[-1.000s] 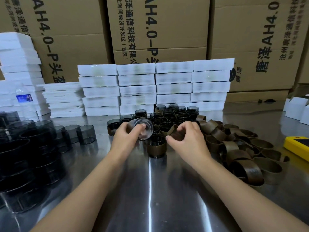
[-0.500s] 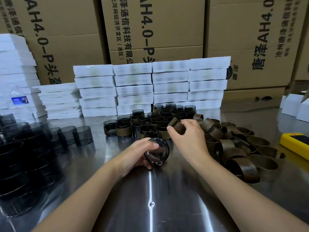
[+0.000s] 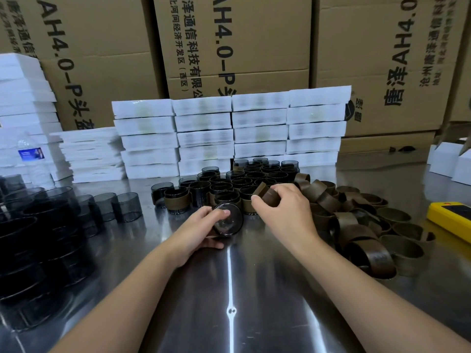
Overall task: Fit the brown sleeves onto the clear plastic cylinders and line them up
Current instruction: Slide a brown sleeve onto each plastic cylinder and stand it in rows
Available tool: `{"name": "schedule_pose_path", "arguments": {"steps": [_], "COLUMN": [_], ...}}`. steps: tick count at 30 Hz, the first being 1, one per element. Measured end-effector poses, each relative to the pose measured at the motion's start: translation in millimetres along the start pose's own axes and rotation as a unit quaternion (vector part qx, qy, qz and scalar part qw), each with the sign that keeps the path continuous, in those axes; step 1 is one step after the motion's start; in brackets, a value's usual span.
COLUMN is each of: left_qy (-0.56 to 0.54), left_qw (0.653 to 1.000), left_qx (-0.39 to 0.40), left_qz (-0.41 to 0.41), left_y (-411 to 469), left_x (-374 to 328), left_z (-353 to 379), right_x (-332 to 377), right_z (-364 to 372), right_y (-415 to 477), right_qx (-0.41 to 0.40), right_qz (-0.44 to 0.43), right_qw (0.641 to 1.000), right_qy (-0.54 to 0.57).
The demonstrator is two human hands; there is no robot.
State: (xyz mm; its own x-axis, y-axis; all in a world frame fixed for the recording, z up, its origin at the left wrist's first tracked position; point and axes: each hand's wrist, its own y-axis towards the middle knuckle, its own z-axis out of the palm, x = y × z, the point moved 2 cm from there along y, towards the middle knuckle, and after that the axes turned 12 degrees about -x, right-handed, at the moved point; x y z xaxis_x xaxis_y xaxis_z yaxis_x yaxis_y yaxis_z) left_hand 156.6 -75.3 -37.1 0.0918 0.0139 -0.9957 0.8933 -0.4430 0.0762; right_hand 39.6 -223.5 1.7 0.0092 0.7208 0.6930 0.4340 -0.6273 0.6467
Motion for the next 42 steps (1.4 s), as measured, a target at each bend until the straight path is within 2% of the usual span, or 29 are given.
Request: {"name": "schedule_pose_path", "arguments": {"steps": [4,8,13,20,25,29,42], "left_qy": [-0.003,-0.073,-0.146,-0.176,-0.150,-0.130,-0.163], "left_qw": [1.000,0.997,0.988,0.982,0.986,0.988,0.979], "left_qx": [-0.005,-0.014,0.039,0.055,0.072,0.079,0.102], "left_qz": [-0.005,-0.018,-0.038,-0.023,-0.014,-0.025,-0.067], "left_y": [0,0,-5,-8,-12,-16,-17], "left_x": [1,-1,-6,-10,-11,-14,-12], "left_z": [2,1,7,9,12,16,17], "right_x": [1,3,7,11,13,12,8], "right_z": [-1,1,0,0,1,2,5], "right_y": [0,-3,-8,-15,-18,-18,-20], "right_qx": [0.012,0.030,0.006,0.049,0.099,0.103,0.141], "right_qz": [-0.003,-0.011,-0.026,-0.050,-0.072,-0.094,-0.123], "right_qw": [1.000,0.999,0.997,0.990,0.984,0.983,0.980], "right_qy": [0.001,0.016,0.072,0.120,0.131,0.122,0.067]}}
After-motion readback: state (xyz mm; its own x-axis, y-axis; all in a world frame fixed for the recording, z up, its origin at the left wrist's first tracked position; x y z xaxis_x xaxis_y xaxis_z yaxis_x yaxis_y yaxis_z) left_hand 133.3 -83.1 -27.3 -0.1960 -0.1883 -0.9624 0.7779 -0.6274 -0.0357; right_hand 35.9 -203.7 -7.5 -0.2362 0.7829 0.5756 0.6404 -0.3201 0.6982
